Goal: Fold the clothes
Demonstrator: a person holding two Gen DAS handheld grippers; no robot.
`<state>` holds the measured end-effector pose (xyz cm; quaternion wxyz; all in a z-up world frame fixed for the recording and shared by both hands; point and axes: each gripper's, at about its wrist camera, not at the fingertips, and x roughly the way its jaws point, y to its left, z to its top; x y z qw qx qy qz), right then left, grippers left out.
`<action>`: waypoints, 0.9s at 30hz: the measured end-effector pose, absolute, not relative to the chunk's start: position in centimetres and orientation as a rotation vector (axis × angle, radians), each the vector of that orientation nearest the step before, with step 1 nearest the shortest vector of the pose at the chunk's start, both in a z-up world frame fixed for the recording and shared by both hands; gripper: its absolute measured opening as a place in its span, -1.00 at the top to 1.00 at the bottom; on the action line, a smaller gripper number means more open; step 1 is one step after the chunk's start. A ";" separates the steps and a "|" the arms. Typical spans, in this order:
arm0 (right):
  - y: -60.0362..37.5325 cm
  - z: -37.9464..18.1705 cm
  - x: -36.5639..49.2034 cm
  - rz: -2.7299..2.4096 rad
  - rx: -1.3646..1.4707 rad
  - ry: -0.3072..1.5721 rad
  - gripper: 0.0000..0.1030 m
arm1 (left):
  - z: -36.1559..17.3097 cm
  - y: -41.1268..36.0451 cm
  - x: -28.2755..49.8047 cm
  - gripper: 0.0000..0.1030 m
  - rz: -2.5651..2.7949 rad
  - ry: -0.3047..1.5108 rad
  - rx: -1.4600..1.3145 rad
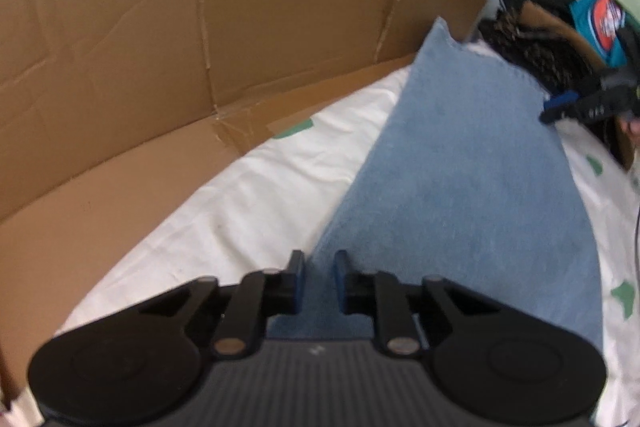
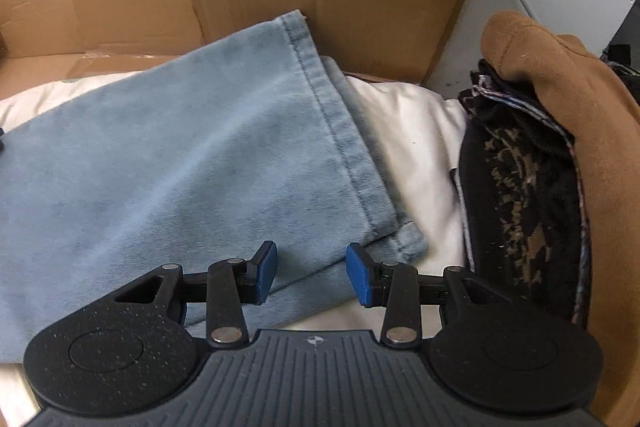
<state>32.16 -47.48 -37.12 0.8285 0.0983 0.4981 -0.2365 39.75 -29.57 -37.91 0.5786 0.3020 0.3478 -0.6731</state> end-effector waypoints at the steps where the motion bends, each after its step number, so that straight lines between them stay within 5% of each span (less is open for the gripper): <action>1: -47.7 -37.0 32.1 -0.506 0.216 1.054 0.12 | -37.8 -29.7 39.7 0.97 -1.578 0.798 0.711; 15: -49.7 -35.1 30.6 -0.417 0.241 1.188 0.12 | -36.6 -30.9 38.1 0.94 -1.409 0.739 0.763; 27: -52.3 -34.8 26.2 -0.400 0.539 0.895 0.12 | -31.5 -34.2 31.2 0.63 -1.459 0.721 0.733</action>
